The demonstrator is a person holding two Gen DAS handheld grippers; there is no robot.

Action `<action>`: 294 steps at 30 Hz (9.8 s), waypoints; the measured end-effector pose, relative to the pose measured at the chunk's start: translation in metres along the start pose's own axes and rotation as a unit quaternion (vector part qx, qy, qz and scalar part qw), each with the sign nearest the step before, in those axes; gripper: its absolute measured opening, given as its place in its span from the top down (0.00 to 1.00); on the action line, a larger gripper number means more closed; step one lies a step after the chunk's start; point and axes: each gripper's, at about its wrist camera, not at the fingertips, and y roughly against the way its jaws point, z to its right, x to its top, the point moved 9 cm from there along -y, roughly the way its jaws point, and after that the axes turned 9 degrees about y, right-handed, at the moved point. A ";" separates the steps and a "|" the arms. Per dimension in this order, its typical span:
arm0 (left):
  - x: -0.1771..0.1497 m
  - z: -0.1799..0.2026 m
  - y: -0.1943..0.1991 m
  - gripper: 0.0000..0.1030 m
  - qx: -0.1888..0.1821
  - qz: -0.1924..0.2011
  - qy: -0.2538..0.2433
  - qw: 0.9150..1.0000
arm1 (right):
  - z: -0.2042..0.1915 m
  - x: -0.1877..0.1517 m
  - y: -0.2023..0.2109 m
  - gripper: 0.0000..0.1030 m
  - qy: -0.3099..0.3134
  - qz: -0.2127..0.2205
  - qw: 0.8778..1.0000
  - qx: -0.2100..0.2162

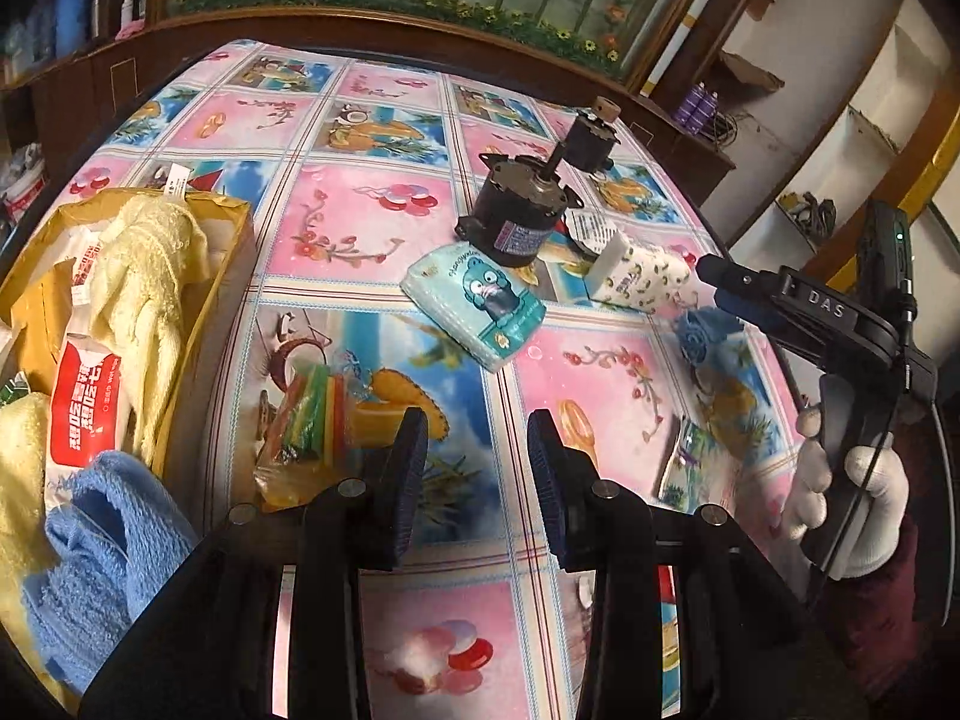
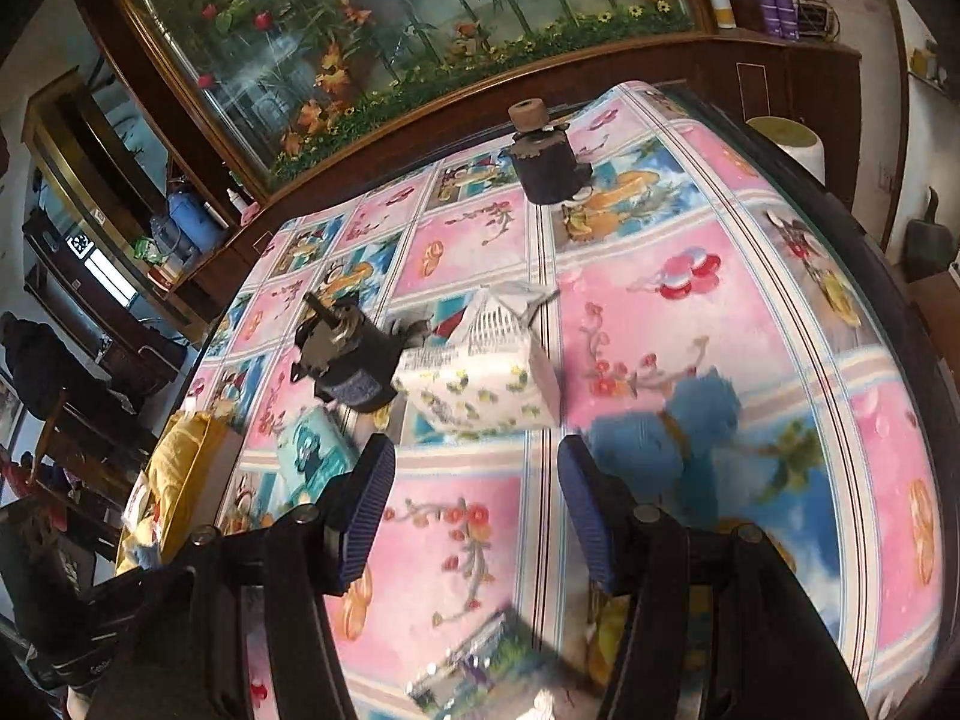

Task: Organize soft objects
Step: 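Grasp the lemon-print tissue pack with the right tool while the left grasps the blue Hangyodon pack, then carry both packs over the white tray and open both tools to drop them, then move both tools back toward the small blue towel and Dole snack bag, then grasp the small knotted blue towel with the right tool while the left grasps the Dole snack bag, then carry the towel and snack bag over the tray and open both tools to drop them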

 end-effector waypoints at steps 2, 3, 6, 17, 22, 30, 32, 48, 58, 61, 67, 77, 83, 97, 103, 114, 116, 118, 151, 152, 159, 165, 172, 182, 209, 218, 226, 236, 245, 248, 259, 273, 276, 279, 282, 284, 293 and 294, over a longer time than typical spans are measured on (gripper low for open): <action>0.009 -0.003 -0.002 0.67 -0.005 0.002 0.017 1.000 | 0.003 0.021 -0.011 0.45 0.009 0.004 1.000 -0.017; 0.012 -0.005 -0.003 0.67 -0.008 0.001 0.025 1.000 | 0.005 0.028 -0.018 0.45 0.010 0.000 1.000 -0.021; 0.021 -0.009 -0.007 0.67 -0.012 -0.004 0.039 0.999 | 0.007 0.028 -0.043 0.45 -0.005 -0.042 0.999 0.004; 0.041 -0.020 -0.023 0.67 0.006 -0.008 0.074 0.997 | -0.044 -0.023 -0.029 0.40 0.067 -0.095 0.990 0.084; 0.044 -0.027 -0.026 0.67 0.017 -0.007 0.092 0.996 | -0.056 -0.024 -0.044 0.40 0.044 -0.118 0.988 0.094; 0.049 -0.033 -0.028 0.67 0.026 -0.008 0.112 0.993 | -0.088 -0.048 -0.072 0.40 0.105 -0.161 0.981 0.030; 0.049 -0.031 -0.031 0.67 0.039 -0.012 0.100 0.994 | -0.095 -0.058 -0.062 0.43 0.160 -0.162 0.974 0.020; 0.060 0.007 -0.098 0.47 0.093 -0.038 0.035 0.994 | -0.037 -0.056 0.023 0.41 0.038 -0.080 0.990 0.112; 0.049 0.034 -0.122 0.20 0.176 -0.033 -0.100 0.979 | -0.063 -0.079 0.018 0.41 0.060 -0.100 0.986 0.119; 0.046 0.032 -0.113 0.49 0.139 -0.036 -0.095 0.985 | -0.074 -0.085 0.015 0.41 0.074 -0.109 0.985 0.111; 0.037 0.021 -0.089 0.61 0.095 -0.038 -0.071 0.992 | -0.089 -0.091 0.001 0.41 0.094 -0.124 0.986 0.057; 0.038 0.016 0.015 0.61 0.010 0.031 -0.024 0.999 | -0.098 -0.099 -0.029 0.49 0.115 -0.146 0.982 -0.033; 0.045 -0.035 0.077 0.61 0.028 0.070 -0.003 0.997 | -0.113 -0.092 -0.006 0.50 0.123 -0.118 0.985 -0.006; 0.109 -0.193 0.068 0.59 0.121 0.073 0.088 0.986 | -0.268 -0.059 0.005 0.50 0.183 -0.070 0.970 0.144; 0.113 -0.219 0.052 0.54 0.077 0.038 0.152 0.985 | -0.336 -0.062 -0.025 0.50 0.232 -0.086 0.952 0.179; 0.115 -0.226 0.117 0.52 0.062 0.106 0.149 0.981 | -0.372 -0.082 -0.080 0.45 0.274 -0.126 0.940 0.160; 0.112 -0.225 0.132 0.52 0.069 0.123 0.145 0.979 | -0.371 -0.081 -0.077 0.44 0.267 -0.123 0.941 0.168; 0.107 -0.222 0.146 0.52 0.080 0.138 0.138 0.978 | -0.368 -0.076 -0.069 0.43 0.254 -0.114 0.944 0.175; -0.023 0.011 0.133 0.41 0.225 0.207 -0.110 0.946 | -0.080 -0.083 0.066 0.36 -0.017 0.022 0.994 0.108; -0.025 0.013 0.130 0.41 0.225 0.204 -0.112 0.946 | -0.074 -0.084 0.067 0.36 -0.021 0.024 0.994 0.106; -0.030 0.024 0.117 0.41 0.225 0.189 -0.125 0.948 | -0.036 -0.087 0.076 0.36 -0.053 0.034 0.994 0.093; -0.033 0.024 0.103 0.41 0.218 0.169 -0.123 0.953 | -0.013 -0.087 0.076 0.36 -0.070 0.037 0.994 0.080; -0.037 0.020 0.086 0.41 0.187 0.136 -0.109 0.967 | 0.024 -0.079 0.084 0.36 -0.090 0.048 0.994 0.050; -0.041 0.011 0.061 0.41 0.154 0.097 -0.088 0.979 | 0.074 -0.038 0.046 0.36 -0.099 0.005 0.995 -0.019; -0.059 0.008 0.043 0.41 0.031 0.034 -0.031 0.998 | -0.014 -0.117 0.031 0.64 -0.016 -0.144 0.985 0.090; -0.074 0.000 0.047 0.41 0.025 0.014 -0.026 0.999 | -0.090 -0.100 0.022 0.65 0.010 -0.110 0.983 0.148; -0.104 0.064 0.038 0.41 -0.032 0.018 -0.193 0.980 | -0.028 -0.059 -0.005 0.50 0.015 -0.085 0.996 -0.008; -0.117 0.100 0.009 0.41 -0.061 -0.042 -0.374 0.925 | -0.033 -0.074 -0.027 0.76 0.067 -0.132 0.989 -0.011; -0.155 0.106 -0.024 0.21 -0.068 -0.131 -0.480 0.865 | -0.007 -0.100 0.005 0.76 0.062 -0.142 0.988 0.001; -0.159 0.107 -0.026 0.17 -0.086 -0.148 -0.464 0.869 | -0.005 -0.102 0.008 0.76 0.052 -0.140 0.989 0.013; -0.118 0.084 -0.021 0.48 -0.070 -0.102 -0.281 0.952 | -0.016 -0.105 0.024 0.76 0.035 -0.105 0.993 0.042; -0.055 -0.042 0.123 0.48 -0.010 0.063 -0.089 0.994 | -0.141 -0.092 0.036 0.76 0.104 -0.088 0.980 0.144; -0.039 -0.091 0.147 0.48 0.035 0.095 -0.050 0.994 | -0.178 -0.092 0.030 0.76 0.120 -0.093 0.974 0.171; -0.027 -0.136 0.160 0.48 0.077 0.111 -0.014 0.991 | -0.215 -0.089 0.020 0.76 0.129 -0.099 0.967 0.195; -0.017 -0.169 0.161 0.48 0.106 0.120 0.011 0.987 | -0.249 -0.084 0.009 0.76 0.140 -0.102 0.962 0.211; -0.010 -0.188 0.156 0.47 0.131 0.128 0.020 0.983 | -0.270 -0.079 0.000 0.76 0.144 -0.106 0.958 0.223; -0.006 -0.225 0.131 0.43 0.145 0.107 0.053 0.982 | -0.349 -0.054 -0.071 0.76 0.187 -0.129 0.954 0.196; -0.006 -0.226 0.131 0.41 0.143 0.109 0.056 0.982 | -0.352 -0.051 -0.079 0.76 0.186 -0.132 0.955 0.192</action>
